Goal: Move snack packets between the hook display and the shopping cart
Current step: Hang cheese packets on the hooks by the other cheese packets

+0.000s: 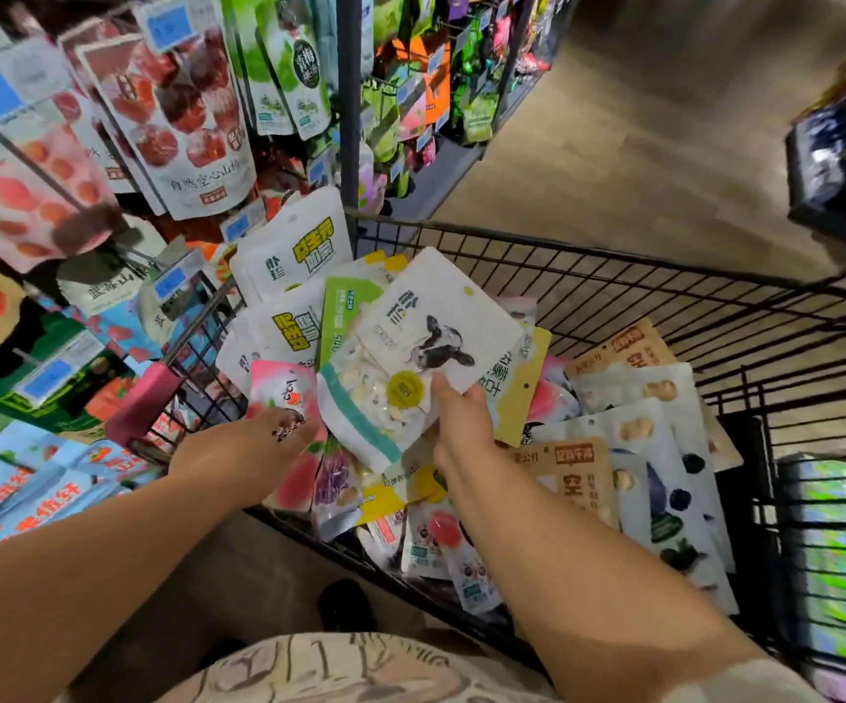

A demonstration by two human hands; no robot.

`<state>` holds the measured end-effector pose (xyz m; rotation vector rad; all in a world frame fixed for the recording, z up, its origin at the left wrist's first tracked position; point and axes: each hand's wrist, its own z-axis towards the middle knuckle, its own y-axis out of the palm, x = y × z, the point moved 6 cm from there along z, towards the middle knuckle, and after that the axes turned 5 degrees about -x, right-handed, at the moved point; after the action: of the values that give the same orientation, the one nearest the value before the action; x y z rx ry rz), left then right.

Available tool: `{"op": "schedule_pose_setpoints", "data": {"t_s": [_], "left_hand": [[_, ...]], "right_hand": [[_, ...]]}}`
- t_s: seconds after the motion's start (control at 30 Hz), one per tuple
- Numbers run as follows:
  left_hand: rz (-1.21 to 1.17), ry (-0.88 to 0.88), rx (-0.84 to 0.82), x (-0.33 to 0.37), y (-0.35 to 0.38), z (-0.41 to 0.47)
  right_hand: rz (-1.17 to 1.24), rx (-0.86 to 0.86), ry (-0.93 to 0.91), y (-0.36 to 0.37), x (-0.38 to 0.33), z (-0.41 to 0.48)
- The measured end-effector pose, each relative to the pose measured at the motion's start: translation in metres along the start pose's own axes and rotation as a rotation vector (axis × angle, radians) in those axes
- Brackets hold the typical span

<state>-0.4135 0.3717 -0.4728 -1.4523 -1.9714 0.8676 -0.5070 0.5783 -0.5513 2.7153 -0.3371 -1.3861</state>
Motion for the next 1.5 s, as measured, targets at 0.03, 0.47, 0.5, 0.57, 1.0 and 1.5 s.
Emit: {"op": "schedule_pose_setpoints", "data": {"t_s": [0.03,0.47,0.5,0.57,1.0,1.5], "left_hand": [[-0.050,-0.019,0.003,-0.004,0.004,0.005],[-0.275,0.169,0.026,0.003,-0.001,-0.011],[-0.364,0.237,-0.019,0.004,0.000,-0.012],[-0.651,0.395,-0.057,0.004,-0.004,-0.019],[-1.532,0.456,0.404,-0.099,-0.089,-0.096],[-1.690,0.379,1.019,-0.257,-0.105,-0.231]], "right_hand": [[-0.032,-0.025,-0.031,0.002,-0.004,-0.003],[-0.165,-0.146,-0.251,0.008,-0.037,-0.042],[-0.156,-0.163,-0.269,0.014,-0.045,-0.051],[-0.126,-0.205,-0.300,0.028,-0.060,-0.064],[-0.315,-0.650,-0.451,0.192,-0.153,-0.158],[-0.583,-1.252,-0.660,0.357,-0.124,-0.302]]}}
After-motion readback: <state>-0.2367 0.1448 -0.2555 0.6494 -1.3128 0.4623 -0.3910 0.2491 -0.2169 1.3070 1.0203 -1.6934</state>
